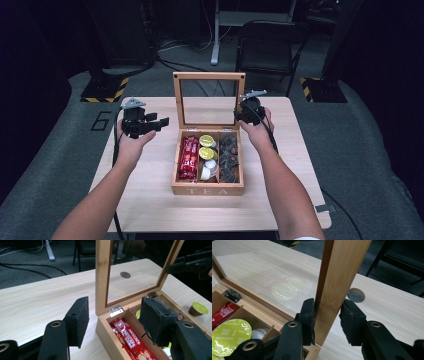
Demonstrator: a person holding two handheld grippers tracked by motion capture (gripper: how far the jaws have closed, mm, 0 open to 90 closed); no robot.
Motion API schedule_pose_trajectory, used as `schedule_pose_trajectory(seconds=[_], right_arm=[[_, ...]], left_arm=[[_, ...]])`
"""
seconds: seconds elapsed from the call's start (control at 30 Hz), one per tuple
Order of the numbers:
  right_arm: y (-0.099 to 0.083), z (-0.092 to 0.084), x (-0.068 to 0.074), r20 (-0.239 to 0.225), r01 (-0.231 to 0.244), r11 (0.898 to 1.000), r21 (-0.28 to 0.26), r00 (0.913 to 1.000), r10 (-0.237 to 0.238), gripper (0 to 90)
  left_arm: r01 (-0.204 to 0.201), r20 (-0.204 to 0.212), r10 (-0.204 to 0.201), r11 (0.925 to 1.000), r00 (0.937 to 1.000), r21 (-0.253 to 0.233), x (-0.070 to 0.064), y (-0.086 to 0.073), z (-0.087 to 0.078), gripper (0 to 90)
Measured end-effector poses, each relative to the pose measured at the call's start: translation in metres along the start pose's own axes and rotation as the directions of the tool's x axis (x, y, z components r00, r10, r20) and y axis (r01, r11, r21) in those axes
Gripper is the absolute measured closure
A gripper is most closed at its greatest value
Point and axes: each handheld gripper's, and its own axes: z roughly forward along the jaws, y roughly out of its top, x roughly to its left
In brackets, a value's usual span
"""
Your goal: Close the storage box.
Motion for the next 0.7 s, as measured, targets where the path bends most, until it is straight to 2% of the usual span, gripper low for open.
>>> schedule_pose_trajectory(seconds=[0.1,0.33,0.5,0.6,0.7], right_arm=[[-0.003,-0.003,0.003,0.008,0.003,1.0,-0.008,1.0,-0.003,64.2],[-0.007,-0.008,0.008,0.026,0.016,1.0,-0.021,0.9996,-0.015,64.3],[-0.01,-0.01,0.01,0.037,0.026,0.999,-0.031,0.999,-0.025,64.5],[-0.011,-0.011,0.012,0.041,0.018,0.999,-0.035,0.999,-0.016,64.5],[-0.012,-0.012,0.012,0.043,0.032,0.998,-0.045,0.9986,-0.03,64.5]], left_arm=[[-0.014,0.004,0.014,0.9999,0.9999,0.01,-0.003,0.005,0.005,40.7],[-0.03,0.016,0.03,0.9995,0.9994,-0.003,-0.013,0.017,0.016,41.4],[-0.043,0.003,0.043,0.9988,0.9991,-0.023,-0.016,0.027,0.018,41.5],[-0.048,0.0,0.048,0.9986,0.9989,-0.023,-0.016,0.032,0.021,44.0],[-0.057,-0.019,0.057,0.9983,0.9982,-0.013,-0.016,0.034,0.026,45.7]])
